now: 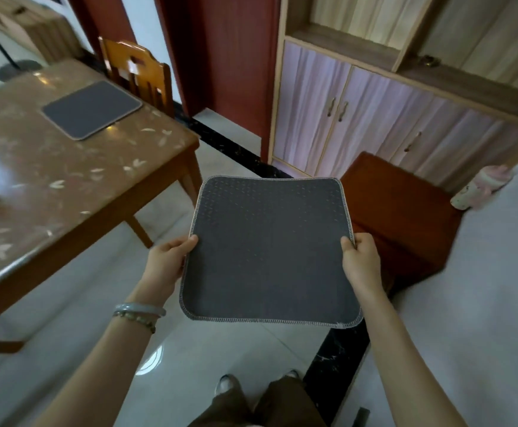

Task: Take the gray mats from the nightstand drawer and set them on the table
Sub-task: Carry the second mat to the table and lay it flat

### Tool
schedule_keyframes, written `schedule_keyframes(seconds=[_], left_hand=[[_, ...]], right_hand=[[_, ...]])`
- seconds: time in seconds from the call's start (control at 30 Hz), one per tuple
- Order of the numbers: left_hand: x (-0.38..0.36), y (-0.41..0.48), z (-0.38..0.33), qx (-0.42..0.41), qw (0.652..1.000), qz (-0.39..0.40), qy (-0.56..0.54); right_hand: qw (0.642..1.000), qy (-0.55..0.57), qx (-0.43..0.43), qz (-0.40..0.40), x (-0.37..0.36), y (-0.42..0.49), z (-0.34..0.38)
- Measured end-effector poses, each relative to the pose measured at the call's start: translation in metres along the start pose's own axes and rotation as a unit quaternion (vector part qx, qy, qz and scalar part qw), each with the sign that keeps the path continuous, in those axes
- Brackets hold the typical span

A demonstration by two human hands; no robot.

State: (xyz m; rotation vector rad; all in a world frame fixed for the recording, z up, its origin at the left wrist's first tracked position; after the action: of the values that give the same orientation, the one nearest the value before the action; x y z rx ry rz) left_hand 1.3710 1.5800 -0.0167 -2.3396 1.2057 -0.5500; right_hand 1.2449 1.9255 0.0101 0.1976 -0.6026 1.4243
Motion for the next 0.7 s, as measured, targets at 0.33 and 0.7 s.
schedule_keyframes(seconds=[0.33, 0.7], left_hand=[[0.182, -0.067, 0.055, -0.018, 0.976, -0.181, -0.123], [0.263, -0.182, 0.136, -0.003, 0.870, -0.403, -0.284]], right_hand=[[0.973, -0.035, 0.150, 0.174, -0.159, -0.069, 0.093], [0.871, -0.052, 0.272, 0.406, -0.293, -0.170, 0.163]])
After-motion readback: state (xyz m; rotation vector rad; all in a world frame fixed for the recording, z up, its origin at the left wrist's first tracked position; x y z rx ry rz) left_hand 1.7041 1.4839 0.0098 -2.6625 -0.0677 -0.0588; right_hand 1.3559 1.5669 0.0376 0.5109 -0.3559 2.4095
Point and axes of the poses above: each hand's wrist, its own y-axis towards the middle knuckle, its own x-axis out of the back of the hand, z = x × y, the point moved 6 cm from there along y, towards the middle knuckle, and after that the axes turned 3 degrees about y, right-handed, at the moved point
